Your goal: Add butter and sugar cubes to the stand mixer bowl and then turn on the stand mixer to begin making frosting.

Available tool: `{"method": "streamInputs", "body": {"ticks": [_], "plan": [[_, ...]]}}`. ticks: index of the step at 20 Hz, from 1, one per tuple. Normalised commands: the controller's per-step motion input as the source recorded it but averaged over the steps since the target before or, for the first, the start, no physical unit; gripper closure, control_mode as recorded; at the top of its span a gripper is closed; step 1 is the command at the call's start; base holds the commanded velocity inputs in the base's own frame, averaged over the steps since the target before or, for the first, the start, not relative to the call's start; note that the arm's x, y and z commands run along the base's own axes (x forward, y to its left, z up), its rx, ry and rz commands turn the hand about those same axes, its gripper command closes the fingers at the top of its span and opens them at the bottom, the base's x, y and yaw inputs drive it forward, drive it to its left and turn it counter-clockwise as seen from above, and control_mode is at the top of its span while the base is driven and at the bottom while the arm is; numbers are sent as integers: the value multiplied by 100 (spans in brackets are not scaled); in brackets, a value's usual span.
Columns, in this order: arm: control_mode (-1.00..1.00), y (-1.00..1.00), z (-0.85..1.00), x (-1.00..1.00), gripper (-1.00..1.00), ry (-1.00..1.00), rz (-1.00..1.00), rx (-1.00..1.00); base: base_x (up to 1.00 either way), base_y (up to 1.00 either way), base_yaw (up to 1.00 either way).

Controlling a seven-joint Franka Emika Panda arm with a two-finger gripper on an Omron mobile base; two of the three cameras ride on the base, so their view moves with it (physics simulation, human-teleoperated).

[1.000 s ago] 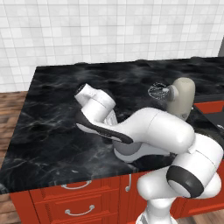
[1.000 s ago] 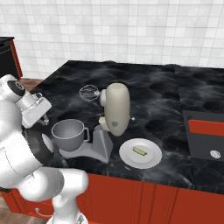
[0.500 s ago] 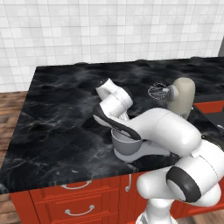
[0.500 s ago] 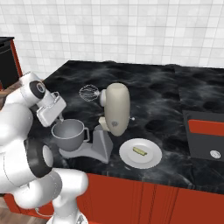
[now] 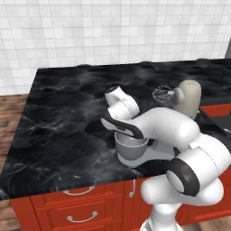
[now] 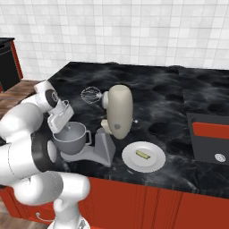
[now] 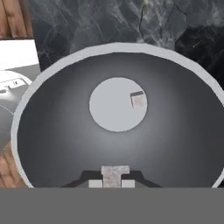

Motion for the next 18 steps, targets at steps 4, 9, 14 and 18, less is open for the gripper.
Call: {"method": "streamInputs", "body": {"ticks": [4, 9, 14, 18], "plan": [[-100, 0, -40, 22, 100, 2, 0, 4, 0, 0, 0], [-100, 0, -28, 29, 100, 0, 0, 4, 0, 0, 0], [-100, 0, -36, 28, 100, 0, 0, 2, 0, 0, 0], [-100, 0, -29, 16, -100, 0, 0, 1, 0, 0, 0]]}}
